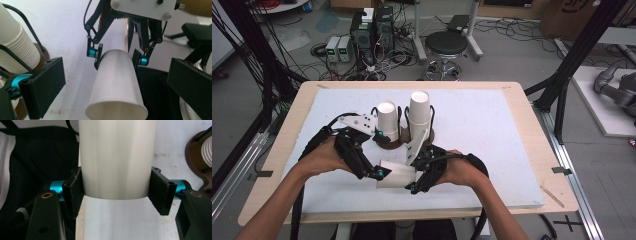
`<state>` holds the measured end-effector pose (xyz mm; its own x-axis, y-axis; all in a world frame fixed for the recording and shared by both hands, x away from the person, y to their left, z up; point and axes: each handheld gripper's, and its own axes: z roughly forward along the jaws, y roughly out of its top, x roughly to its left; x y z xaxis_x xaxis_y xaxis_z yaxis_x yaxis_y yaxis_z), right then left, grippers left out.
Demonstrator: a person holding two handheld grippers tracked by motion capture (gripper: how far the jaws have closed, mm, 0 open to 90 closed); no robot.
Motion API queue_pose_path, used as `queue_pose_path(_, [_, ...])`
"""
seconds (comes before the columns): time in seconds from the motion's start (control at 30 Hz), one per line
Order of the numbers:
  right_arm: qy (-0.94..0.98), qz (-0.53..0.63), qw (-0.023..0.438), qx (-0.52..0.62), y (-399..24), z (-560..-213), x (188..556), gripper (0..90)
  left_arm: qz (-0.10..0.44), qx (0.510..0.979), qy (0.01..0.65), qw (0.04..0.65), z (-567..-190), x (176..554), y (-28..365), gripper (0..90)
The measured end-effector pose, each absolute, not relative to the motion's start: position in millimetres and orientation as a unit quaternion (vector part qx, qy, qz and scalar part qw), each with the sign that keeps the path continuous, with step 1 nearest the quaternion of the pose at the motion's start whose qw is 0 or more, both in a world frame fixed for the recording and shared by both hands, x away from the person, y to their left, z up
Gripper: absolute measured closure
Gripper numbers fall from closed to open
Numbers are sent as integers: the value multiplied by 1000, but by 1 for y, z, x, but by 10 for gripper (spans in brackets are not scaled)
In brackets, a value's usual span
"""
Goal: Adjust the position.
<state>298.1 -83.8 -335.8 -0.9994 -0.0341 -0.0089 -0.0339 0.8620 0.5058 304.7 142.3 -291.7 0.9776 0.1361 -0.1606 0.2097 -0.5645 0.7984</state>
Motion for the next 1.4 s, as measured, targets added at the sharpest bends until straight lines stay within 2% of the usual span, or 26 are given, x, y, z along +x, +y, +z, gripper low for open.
queue_pose_path(0.4, [-939,-343,4,-15,-103,-345,297,365,-38,837,126,531,-308,301,166,17])
queue_pose_path(1.4, [-875,-477,29,-70,-127,-366,292,364,-41,771,135,622,-360,289,186,17])
